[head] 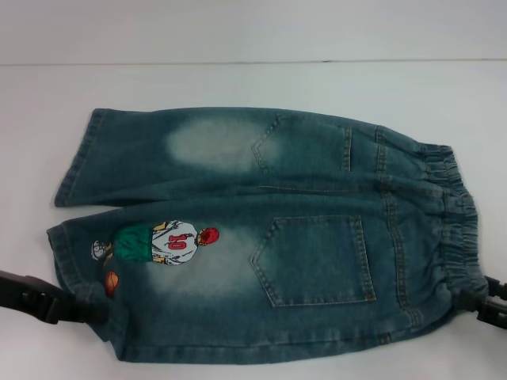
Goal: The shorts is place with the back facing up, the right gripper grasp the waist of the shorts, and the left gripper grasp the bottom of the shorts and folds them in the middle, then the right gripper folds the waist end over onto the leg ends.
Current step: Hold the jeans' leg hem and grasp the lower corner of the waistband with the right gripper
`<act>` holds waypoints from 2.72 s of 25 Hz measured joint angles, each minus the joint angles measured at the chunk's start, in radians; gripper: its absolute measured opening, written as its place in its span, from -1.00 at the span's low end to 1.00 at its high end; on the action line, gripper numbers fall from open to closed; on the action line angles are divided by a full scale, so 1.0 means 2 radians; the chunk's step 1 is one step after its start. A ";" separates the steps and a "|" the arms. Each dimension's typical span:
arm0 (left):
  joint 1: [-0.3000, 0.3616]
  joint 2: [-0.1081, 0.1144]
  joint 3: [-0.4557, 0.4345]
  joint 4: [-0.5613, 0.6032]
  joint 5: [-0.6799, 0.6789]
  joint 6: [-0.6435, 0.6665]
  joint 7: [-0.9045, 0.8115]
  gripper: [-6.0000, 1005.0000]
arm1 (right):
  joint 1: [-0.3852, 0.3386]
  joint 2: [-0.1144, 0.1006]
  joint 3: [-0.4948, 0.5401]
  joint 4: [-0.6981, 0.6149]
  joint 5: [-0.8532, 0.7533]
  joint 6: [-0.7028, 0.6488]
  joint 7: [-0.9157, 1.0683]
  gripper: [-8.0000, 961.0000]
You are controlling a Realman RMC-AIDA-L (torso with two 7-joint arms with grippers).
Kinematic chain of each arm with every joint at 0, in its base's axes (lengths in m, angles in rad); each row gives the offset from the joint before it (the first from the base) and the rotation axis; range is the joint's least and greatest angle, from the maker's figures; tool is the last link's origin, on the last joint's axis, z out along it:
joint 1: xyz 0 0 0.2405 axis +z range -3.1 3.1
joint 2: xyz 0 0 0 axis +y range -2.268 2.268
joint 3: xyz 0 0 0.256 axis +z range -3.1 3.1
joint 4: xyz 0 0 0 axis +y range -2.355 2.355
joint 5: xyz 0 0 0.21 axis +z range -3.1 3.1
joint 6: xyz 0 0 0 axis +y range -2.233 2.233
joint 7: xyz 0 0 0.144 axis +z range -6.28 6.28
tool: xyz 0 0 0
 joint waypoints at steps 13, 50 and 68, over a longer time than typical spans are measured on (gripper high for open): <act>-0.009 0.001 0.001 -0.003 0.000 0.000 0.001 -0.80 | 0.000 0.000 0.002 0.009 -0.009 0.004 -0.002 0.85; -0.018 0.002 0.002 -0.020 0.001 -0.008 0.008 -0.81 | -0.004 0.000 0.003 0.005 -0.009 -0.011 0.001 0.35; -0.016 0.000 0.001 -0.021 0.001 -0.008 0.008 -0.81 | -0.005 -0.001 -0.002 0.004 -0.017 -0.008 0.003 -0.81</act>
